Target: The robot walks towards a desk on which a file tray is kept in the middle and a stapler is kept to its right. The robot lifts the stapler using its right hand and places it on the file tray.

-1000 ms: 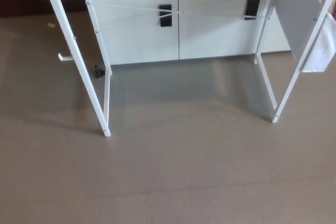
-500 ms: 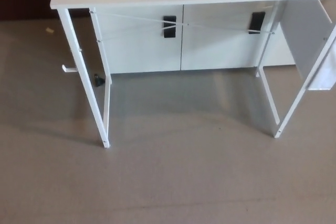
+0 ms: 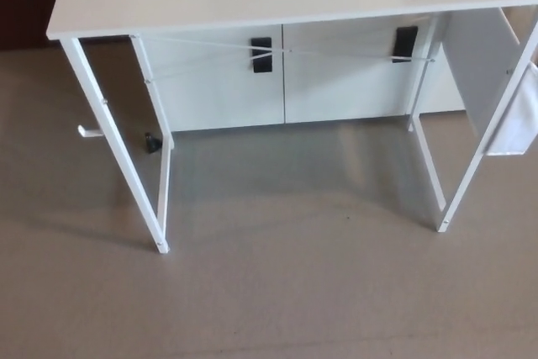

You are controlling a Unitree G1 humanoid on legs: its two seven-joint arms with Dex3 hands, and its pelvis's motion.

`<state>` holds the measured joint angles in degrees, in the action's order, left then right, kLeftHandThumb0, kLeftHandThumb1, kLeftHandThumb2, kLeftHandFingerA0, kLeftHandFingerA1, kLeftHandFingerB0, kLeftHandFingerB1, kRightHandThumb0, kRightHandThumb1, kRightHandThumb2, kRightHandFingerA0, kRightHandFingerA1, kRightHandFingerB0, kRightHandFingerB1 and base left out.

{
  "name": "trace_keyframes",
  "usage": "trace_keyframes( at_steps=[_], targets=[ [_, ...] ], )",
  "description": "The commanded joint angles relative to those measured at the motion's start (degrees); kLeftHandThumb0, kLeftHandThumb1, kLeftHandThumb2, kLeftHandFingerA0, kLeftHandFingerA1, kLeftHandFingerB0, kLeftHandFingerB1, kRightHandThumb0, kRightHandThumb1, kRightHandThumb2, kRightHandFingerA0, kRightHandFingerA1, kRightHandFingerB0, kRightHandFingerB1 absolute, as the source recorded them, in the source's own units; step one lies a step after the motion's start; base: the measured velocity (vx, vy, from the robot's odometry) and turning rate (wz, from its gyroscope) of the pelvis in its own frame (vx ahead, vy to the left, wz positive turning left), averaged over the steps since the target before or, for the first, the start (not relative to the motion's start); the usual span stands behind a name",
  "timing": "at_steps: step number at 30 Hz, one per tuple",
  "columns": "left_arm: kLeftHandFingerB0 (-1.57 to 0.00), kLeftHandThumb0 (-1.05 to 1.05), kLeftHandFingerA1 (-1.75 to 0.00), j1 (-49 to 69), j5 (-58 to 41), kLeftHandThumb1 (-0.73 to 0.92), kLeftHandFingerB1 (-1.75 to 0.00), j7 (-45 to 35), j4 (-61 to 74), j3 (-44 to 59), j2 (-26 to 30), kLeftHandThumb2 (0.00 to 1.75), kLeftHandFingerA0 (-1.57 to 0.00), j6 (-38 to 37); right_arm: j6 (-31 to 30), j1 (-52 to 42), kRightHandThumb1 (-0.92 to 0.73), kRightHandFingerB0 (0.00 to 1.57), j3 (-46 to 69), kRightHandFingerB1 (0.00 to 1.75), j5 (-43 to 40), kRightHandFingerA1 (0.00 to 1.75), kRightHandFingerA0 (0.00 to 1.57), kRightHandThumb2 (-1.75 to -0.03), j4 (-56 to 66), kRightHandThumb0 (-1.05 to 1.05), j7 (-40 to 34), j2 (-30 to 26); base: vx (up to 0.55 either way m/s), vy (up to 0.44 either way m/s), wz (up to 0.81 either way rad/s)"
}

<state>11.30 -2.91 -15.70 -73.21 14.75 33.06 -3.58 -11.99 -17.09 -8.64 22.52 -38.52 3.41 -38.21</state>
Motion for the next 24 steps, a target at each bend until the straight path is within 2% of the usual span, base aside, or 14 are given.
trace_keyframes(
  at_steps=[1,2,3,4,5,8,9,10,11,12,17,18,22,24],
  targets=[
    [-0.27,-0.65,-0.70,0.0,1.3,0.55,-0.70,1.4,0.0,-1.2,0.8,1.19,-0.26,-0.3,-0.5,0.2,-0.56,0.27,0.0,0.46,0.6,0.62,0.47,-0.90,-0.1,-0.54,-0.2,-0.3,0.17,0.159,0.28],
    [-0.30,-0.68,-0.73,-0.3,1.1,0.56,-0.73,1.6,-0.2,-1.2,0.8,1.18,-0.29,0.2,-0.5,0.2,-0.56,0.27,0.0,0.46,0.6,0.62,0.47,-0.90,-0.2,-0.54,-0.2,-0.3,0.15,0.088,0.12],
    [-0.24,-0.63,-0.67,-0.1,0.9,0.59,-0.67,1.2,0.1,-1.1,0.9,1.19,-0.22,0.4,-0.5,0.2,-0.56,0.27,0.0,0.46,0.6,0.62,0.47,-0.90,-0.2,-0.54,-0.2,-0.3,0.14,0.056,-0.08],
    [-0.24,-0.63,-0.67,-0.2,1.2,0.59,-0.67,1.6,0.2,-1.5,1.0,1.19,-0.22,0.6,-0.5,0.3,-0.56,0.27,0.0,0.46,0.5,0.62,0.47,-0.90,-0.2,-0.54,-0.2,-0.3,0.13,0.065,-0.07],
    [-0.24,-0.70,-0.68,-0.5,1.7,0.59,-0.68,1.6,0.1,-2.1,1.2,1.20,-0.23,0.9,-0.5,0.4,-0.56,0.27,0.0,0.46,0.5,0.62,0.47,-0.90,-0.3,-0.54,-0.2,-0.3,0.15,0.114,0.09],
    [-0.29,-0.68,-0.71,-0.6,1.1,0.53,-0.72,2.1,-0.3,-2.0,1.0,1.18,-0.27,0.7,-0.5,0.4,-0.56,0.27,0.0,0.46,0.5,0.62,0.47,-0.90,-0.3,-0.54,-0.2,-0.3,0.10,0.040,0.08],
    [-0.35,-0.71,-0.76,-0.6,0.8,0.55,-0.76,2.2,-0.5,-1.8,1.0,1.16,-0.34,0.6,-0.5,0.4,-0.56,0.27,0.0,0.46,0.5,0.62,0.47,-0.90,-0.3,-0.54,-0.2,-0.3,0.13,0.005,0.07],
    [-0.34,-0.75,-0.75,-0.4,1.2,0.51,-0.75,2.3,-0.5,-2.2,1.0,1.17,-0.33,-0.1,-0.5,0.4,-0.56,0.27,0.0,0.46,0.5,0.62,0.47,-0.90,-0.3,-0.54,-0.2,-0.3,0.17,-0.035,0.07],
    [-0.32,-0.75,-0.74,-0.8,0.7,0.50,-0.74,2.3,-0.6,-1.7,0.9,1.17,-0.30,0.7,-0.5,0.4,-0.56,0.27,0.0,0.46,0.5,0.62,0.47,-0.90,-0.3,-0.54,-0.2,-0.3,0.19,-0.077,0.09],
    [-0.25,-0.71,-0.69,-0.8,1.0,0.56,-0.70,2.0,-0.4,-2.1,1.1,1.20,-0.24,1.0,-0.5,0.4,-0.56,0.27,0.0,0.46,0.5,0.62,0.47,-0.90,-0.3,-0.54,-0.2,-0.3,0.20,-0.090,0.09],
    [-0.27,-0.66,-0.70,-0.6,0.3,0.55,-0.71,1.8,-0.3,-1.4,1.0,1.19,-0.25,0.1,-0.6,0.4,-0.56,0.27,0.0,0.46,0.5,0.62,0.47,-0.90,-0.2,-0.54,-0.2,-0.2,0.21,-0.224,0.07],
    [-0.35,-0.70,-0.76,-0.6,0.3,0.54,-0.76,2.0,-0.4,-1.3,0.9,1.17,-0.33,-0.1,-0.6,0.5,-0.56,0.27,0.0,0.46,0.5,0.62,0.47,-0.90,-0.2,-0.54,-0.2,-0.3,0.22,-0.273,0.17],
    [-0.36,-0.73,-0.76,-0.6,1.3,0.49,-0.75,3.3,-0.5,-2.1,0.9,1.17,-0.35,-0.6,-0.6,0.5,-0.56,0.27,0.0,0.46,0.5,0.62,0.47,-0.90,-0.2,-0.54,-0.2,-0.3,0.18,-0.130,0.01],
    [-0.33,-0.67,-0.73,-0.1,1.5,0.52,-0.73,2.8,-0.2,-2.2,1.0,1.18,-0.32,-2.0,-0.6,0.5,-0.56,0.27,0.0,0.46,0.5,0.62,0.47,-0.90,-0.2,-0.54,-0.2,-0.3,0.23,-0.044,-0.05]
  ],
)
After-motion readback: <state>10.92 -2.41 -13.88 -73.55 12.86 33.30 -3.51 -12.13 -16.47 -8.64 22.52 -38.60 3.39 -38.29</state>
